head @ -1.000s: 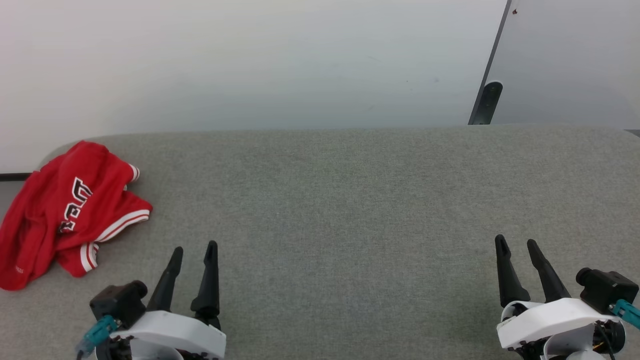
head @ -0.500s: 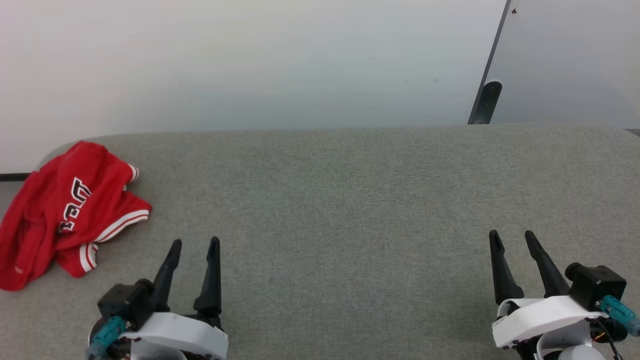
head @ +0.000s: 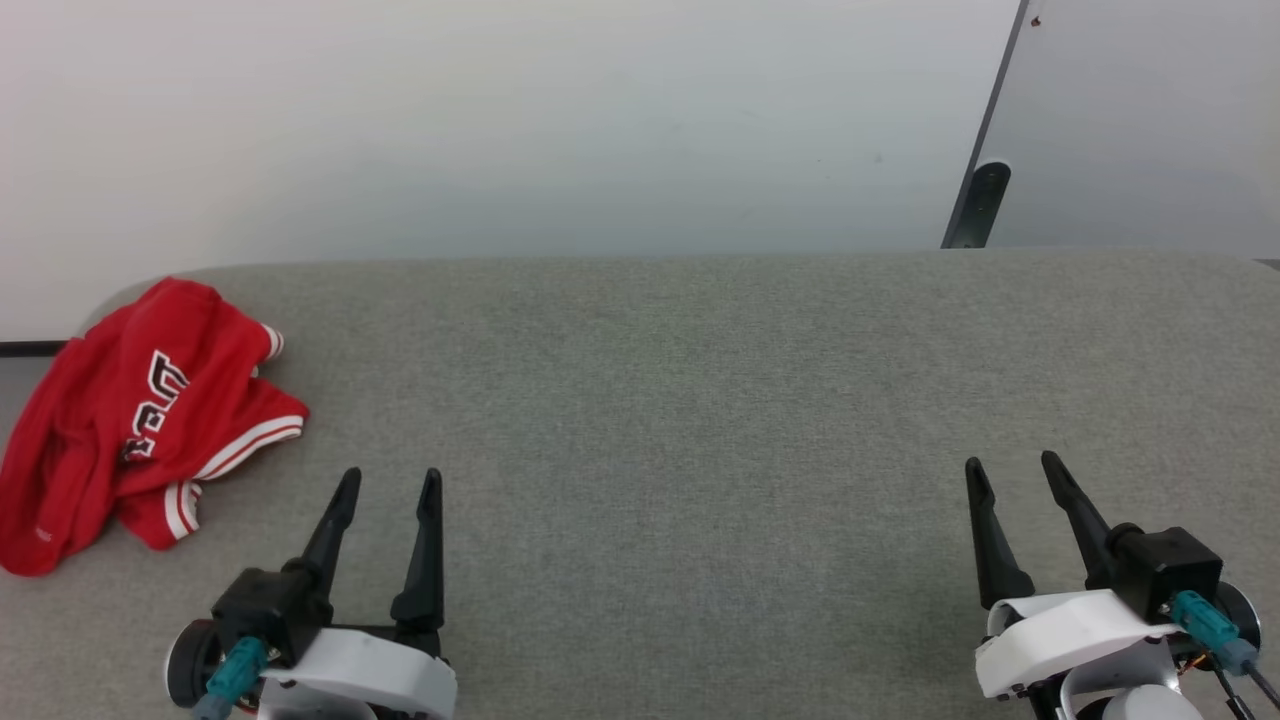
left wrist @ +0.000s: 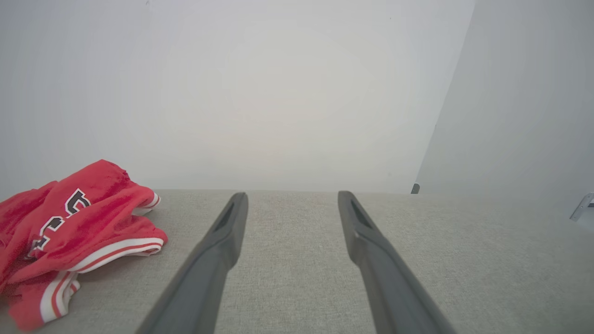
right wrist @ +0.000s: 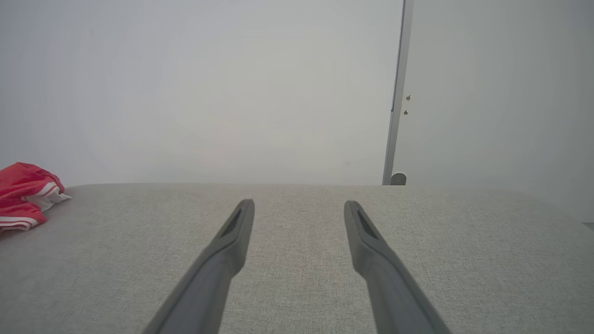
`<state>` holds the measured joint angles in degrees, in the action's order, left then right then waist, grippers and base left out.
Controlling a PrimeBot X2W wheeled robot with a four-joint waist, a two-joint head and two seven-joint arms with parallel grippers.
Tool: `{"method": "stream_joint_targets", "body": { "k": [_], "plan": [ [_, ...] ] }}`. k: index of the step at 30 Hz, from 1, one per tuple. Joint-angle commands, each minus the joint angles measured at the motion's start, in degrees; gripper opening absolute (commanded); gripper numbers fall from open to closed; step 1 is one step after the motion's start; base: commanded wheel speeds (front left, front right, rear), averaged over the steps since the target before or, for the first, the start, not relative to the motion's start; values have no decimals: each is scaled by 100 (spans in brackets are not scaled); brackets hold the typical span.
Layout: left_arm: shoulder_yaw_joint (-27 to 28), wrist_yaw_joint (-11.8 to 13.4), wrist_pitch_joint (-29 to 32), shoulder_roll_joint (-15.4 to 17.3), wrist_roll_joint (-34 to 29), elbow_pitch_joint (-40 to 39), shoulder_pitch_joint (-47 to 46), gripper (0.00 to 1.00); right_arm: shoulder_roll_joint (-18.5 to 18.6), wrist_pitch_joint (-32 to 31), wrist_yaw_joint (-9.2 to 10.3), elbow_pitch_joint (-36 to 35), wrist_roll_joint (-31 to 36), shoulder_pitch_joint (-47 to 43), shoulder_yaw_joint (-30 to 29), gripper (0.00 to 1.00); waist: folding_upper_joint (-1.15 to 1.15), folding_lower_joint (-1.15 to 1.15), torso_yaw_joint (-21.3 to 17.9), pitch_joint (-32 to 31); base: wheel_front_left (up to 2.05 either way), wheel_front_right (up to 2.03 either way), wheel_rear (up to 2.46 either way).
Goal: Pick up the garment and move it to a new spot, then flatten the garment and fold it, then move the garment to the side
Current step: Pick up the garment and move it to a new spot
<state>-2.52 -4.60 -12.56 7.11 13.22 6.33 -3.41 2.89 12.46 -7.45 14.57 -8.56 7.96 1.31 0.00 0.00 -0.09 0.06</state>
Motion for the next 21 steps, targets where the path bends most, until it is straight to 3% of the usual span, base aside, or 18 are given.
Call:
{"method": "stream_joint_targets", "body": {
  "k": [1, 9, 21],
  "plan": [
    [19, -26, -29, -17, -110, -44, -1, 100, -3, 51, -5, -14, 133, 99, 28, 100, 0, 0, 20, -9, 0, 0, 0],
    [185, -17, -126, -14, -442, 67, -27, 100, -4, 133, -5, 38, 506, 88, 224, 100, 0, 0, 302, -119, 0, 0, 0],
    [564, 76, -248, 78, -945, 198, 175, 100, -5, 261, -5, 222, 889, 90, 772, 100, 0, 0, 1189, -504, 0, 0, 0]
  ]
}}
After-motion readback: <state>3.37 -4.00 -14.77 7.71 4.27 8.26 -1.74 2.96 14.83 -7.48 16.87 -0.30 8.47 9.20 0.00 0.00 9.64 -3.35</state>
